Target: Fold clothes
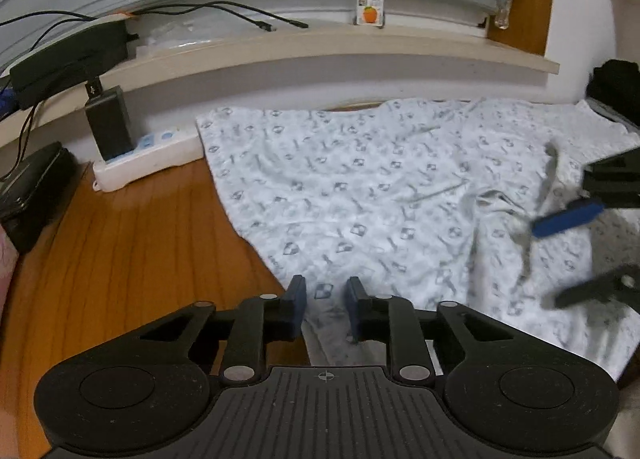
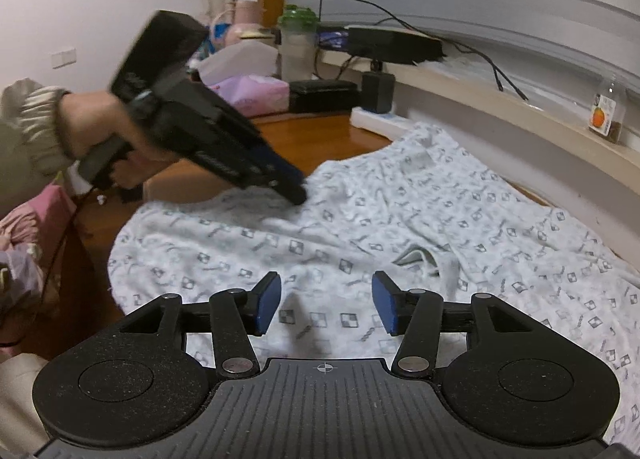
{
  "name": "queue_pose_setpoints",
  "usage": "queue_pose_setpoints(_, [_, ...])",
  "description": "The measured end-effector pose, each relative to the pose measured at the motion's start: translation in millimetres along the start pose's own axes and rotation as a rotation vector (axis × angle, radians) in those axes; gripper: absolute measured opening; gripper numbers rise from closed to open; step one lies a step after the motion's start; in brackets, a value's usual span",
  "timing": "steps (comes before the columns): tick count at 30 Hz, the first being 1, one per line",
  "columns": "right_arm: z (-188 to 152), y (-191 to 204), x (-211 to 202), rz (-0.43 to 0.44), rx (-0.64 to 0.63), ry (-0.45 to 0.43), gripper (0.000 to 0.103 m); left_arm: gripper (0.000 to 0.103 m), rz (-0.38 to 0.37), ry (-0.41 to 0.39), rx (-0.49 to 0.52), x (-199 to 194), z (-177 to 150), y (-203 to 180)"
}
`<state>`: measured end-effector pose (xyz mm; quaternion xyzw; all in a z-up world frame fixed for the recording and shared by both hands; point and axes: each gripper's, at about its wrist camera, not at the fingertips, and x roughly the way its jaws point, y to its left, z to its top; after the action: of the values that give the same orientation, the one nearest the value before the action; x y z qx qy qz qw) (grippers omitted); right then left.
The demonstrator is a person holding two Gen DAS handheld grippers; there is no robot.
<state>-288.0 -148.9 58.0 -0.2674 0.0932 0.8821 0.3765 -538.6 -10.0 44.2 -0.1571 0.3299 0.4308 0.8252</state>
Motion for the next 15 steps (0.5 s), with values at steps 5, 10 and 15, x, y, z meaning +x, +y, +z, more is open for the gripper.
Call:
queue_pose_setpoints(5, [4.3,5.1,2.0,0.022,0.01,-0.016,0.051,0.022,0.022,0.001,0.02,22.7,19.4,16.4])
queue_pose_setpoints(10, [13.3,21.0,5.5,0.031,-0.023,-0.021,0.051,0.022,0.049,0.004,0.032,47.9,40.7,30.1])
queue_pose_setpoints(15, [21.0,48.8,11.3,0.081,-0.046,-0.021,0.051,0.023,0.044,-0.003,0.018,55.3,45.2,36.6])
